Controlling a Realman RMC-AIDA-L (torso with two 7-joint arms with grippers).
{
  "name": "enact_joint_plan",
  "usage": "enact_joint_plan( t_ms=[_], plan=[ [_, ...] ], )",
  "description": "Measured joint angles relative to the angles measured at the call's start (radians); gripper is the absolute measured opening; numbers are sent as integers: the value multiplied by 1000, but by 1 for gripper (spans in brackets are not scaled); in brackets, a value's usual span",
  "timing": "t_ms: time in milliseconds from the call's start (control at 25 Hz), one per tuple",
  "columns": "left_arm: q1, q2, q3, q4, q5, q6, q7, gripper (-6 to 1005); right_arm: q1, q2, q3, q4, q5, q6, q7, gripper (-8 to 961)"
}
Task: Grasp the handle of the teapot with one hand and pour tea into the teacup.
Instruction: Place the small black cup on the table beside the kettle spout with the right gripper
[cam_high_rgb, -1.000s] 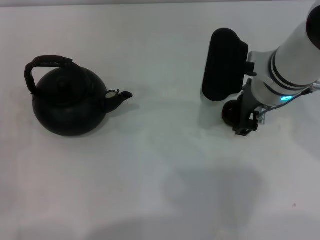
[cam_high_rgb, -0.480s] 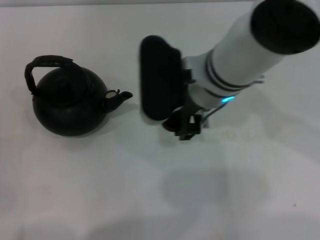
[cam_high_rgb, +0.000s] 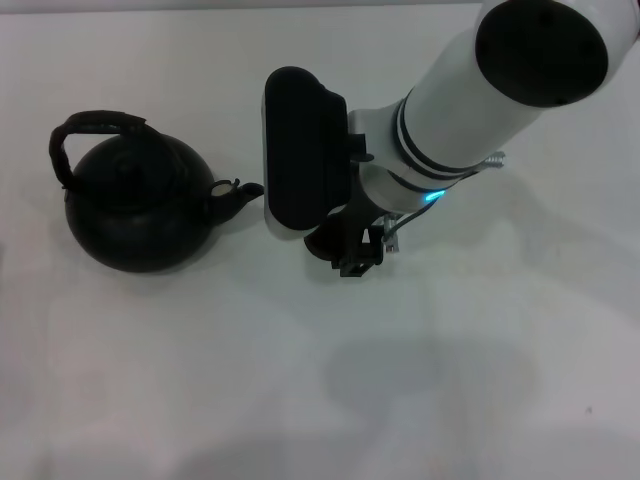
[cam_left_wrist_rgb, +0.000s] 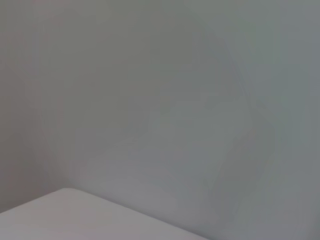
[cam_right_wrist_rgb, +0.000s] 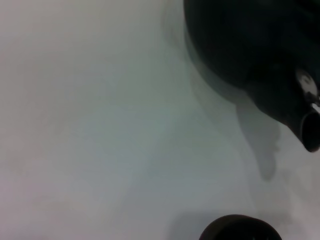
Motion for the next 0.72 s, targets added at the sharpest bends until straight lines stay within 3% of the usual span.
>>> enact_joint_plan(
  t_ms=[720],
  plan=[
    [-1, 2, 3, 8, 51, 0, 7, 740, 28, 0, -77, 36, -13, -50, -13, 789]
  ],
)
